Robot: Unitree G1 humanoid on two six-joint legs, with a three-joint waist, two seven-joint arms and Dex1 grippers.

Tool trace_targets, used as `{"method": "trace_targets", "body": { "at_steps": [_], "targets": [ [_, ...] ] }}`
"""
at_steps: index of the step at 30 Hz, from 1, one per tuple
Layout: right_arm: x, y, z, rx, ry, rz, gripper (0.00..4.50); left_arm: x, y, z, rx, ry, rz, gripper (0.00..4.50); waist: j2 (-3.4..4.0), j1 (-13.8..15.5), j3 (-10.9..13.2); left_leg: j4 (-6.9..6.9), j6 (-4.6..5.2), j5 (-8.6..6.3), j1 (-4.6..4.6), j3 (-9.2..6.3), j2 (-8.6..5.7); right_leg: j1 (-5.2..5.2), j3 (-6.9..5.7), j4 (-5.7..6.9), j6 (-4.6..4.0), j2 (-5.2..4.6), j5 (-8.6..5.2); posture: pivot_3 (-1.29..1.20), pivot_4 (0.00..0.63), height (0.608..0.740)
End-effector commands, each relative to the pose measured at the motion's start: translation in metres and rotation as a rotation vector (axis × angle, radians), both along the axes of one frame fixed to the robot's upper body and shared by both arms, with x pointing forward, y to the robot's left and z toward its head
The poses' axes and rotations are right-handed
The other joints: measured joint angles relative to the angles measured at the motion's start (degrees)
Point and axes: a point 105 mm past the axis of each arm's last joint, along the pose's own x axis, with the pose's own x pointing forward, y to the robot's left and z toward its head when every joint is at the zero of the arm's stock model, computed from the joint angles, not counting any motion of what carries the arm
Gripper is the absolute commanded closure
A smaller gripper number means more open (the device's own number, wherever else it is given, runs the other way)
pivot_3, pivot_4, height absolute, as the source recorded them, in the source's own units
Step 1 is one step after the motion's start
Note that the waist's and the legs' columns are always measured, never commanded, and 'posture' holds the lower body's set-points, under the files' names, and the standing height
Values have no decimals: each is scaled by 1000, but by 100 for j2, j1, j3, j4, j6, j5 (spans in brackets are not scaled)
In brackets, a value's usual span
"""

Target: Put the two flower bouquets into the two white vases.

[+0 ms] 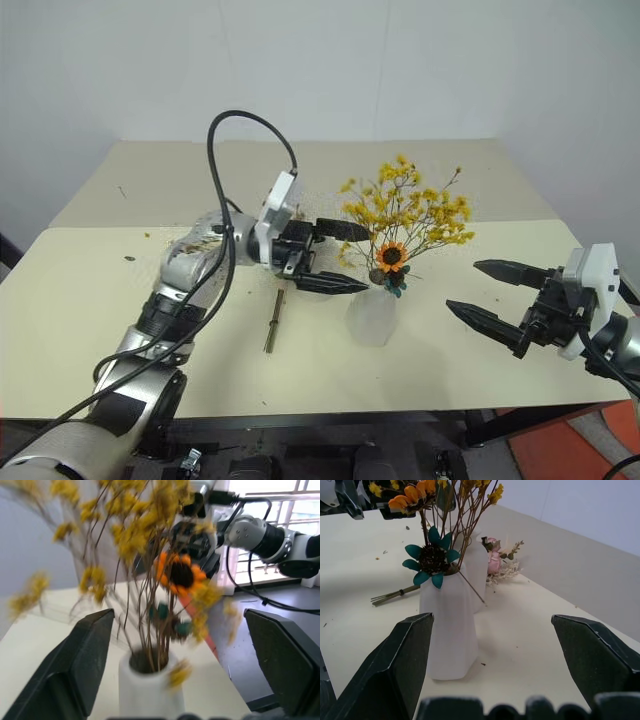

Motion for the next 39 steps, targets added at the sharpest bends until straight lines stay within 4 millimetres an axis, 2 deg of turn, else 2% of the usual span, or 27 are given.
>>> {"method": "trace_targets", "body": {
  "at_steps": [1,4,8,12,14,17,21,24,31,39],
  "targets": [
    [-1,0,8,-7,-43,7,45,-1,22,9,29,-24,80,22,1,-6,0,0,0,0,1,0,1,0,0,0,0,0,0,0,150,740],
    [1,-1,7,-8,-37,7,45,7,38,15,94,-53,222,22,1,10,0,0,0,0,0,-1,2,-1,-1,1,0,1,0,0,150,740],
    [2,0,5,-8,-33,8,45,13,57,35,161,-18,393,22,1,27,1,1,0,0,-3,-2,1,-1,-4,-1,0,0,0,0,150,740],
    [5,2,1,-2,-29,9,45,24,71,35,313,24,580,22,1,19,1,0,0,0,-4,-3,1,-2,-4,-1,1,0,-1,0,150,740],
    [5,3,-1,1,-30,8,45,27,76,30,398,52,645,22,2,15,0,-1,0,0,-2,-2,1,-2,-3,-1,1,0,-1,0,150,740],
    [6,3,-1,8,-36,5,45,35,86,15,589,249,805,22,0,23,1,3,0,0,-5,-5,0,-3,-5,4,1,2,-1,0,150,740],
    [7,2,0,4,-48,3,45,39,90,-3,747,392,910,22,1,3,2,2,0,0,-9,-6,-1,-7,-5,1,3,1,-3,0,150,740],
    [7,1,3,1,-59,7,45,48,91,-15,804,454,979,22,0,-5,2,-2,2,-1,-7,-6,0,-9,-5,3,3,2,-6,0,150,740],
    [3,0,6,-26,-72,32,45,53,93,-44,899,543,1011,22,1,-6,2,-2,2,-1,-11,-5,0,-14,-4,4,3,3,-6,0,150,740],
    [-5,7,12,-64,-90,89,45,67,87,-81,983,555,1047,22,0,14,2,-1,2,-1,-12,-5,-2,-13,-5,3,3,1,-6,0,150,740]
  ]
}}
